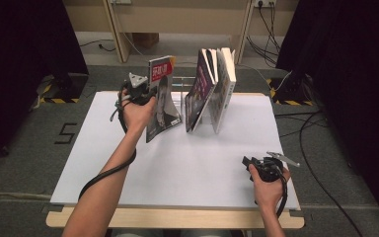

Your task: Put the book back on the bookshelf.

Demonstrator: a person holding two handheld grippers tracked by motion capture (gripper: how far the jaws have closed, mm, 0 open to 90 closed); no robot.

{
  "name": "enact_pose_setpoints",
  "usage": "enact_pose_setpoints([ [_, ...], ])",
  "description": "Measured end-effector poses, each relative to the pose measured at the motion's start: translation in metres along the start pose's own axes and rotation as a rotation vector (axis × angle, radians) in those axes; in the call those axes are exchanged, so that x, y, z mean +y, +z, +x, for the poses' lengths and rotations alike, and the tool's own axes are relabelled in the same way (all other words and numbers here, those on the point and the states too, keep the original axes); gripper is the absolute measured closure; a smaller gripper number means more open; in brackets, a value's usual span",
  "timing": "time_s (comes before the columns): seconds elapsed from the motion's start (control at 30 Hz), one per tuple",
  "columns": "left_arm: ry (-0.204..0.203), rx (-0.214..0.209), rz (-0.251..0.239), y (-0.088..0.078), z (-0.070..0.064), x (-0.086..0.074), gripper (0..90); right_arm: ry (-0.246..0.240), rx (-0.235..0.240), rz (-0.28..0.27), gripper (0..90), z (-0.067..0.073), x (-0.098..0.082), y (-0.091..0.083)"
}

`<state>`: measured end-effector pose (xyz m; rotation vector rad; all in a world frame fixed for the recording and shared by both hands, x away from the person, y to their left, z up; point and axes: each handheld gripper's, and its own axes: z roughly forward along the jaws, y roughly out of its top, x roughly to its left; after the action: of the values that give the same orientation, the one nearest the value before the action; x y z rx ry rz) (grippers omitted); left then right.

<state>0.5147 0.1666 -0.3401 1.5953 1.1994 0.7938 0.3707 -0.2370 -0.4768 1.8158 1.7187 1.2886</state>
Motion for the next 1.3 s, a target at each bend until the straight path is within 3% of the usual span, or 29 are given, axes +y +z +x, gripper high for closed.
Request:
enact_pose_setpoints([
  [0.17, -0.007, -0.011, -0.009, 0.000, -0.003, 0.001, 86.3, 0.000, 0.000, -0.004, 59.4, 0.000, 0.000, -0.001],
  [0.33, -0.042, -0.008, -0.070, -0.007, -0.004, 0.003, 86.5, 0.010, -0.001, -0.005, 59.5, 0.000, 0.000, -0.001],
  [0.6, -0.042, -0.003, -0.137, -0.008, -0.008, 0.017, 86.6, 0.005, -0.002, -0.013, 59.5, -0.002, 0.000, -0.001],
  [1.1, -0.055, 0.030, -0.193, 0.012, -0.017, 0.023, 86.6, 0.010, -0.006, -0.019, 59.5, -0.005, 0.001, -0.002],
  [1.3, -0.059, 0.023, -0.211, 0.017, -0.021, 0.030, 86.6, 0.011, -0.007, -0.015, 59.5, -0.006, 0.001, -0.002],
])
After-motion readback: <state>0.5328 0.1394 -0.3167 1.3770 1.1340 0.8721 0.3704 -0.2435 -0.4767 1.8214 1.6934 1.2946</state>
